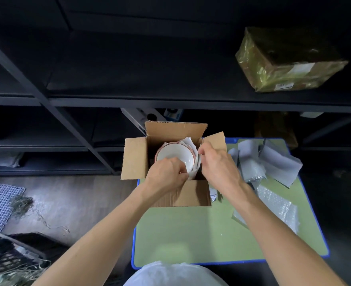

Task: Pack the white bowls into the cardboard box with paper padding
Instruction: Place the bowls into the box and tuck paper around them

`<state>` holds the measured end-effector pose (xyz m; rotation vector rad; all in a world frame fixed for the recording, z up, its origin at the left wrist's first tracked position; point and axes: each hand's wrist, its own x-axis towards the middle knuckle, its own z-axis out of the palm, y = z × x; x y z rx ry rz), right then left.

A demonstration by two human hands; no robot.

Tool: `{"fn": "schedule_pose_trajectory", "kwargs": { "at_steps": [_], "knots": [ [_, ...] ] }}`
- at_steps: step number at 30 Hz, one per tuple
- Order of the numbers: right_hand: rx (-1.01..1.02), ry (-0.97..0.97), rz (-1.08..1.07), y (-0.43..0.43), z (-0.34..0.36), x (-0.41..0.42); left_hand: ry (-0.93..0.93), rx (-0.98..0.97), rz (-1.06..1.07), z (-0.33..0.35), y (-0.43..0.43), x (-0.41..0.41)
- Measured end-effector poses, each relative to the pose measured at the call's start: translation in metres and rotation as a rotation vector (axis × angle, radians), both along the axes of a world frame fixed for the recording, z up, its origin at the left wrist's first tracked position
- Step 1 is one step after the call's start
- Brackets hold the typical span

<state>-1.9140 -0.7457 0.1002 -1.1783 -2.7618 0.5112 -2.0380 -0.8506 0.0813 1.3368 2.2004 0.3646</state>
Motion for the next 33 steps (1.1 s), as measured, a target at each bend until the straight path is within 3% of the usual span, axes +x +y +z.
{"fn": "schedule_pose_trajectory", "kwargs": {
  "at_steps": [15,26,33],
  "knots": [
    [-0.137,0.046,0.008,0.013,0.02,0.029,-0.008,0.212,0.074,0.013,-0.006,0.021],
    [-0.005,0.013,-0.029,0.026,0.024,0.128,-0.077,0.35,-0.225,0.03,0.03,0.114],
    [-0.098,-0.16,-0.254,0.038,-0.02,0.222,-0.04,0.183,-0.425,-0.017,0.058,0.174]
  ]
}}
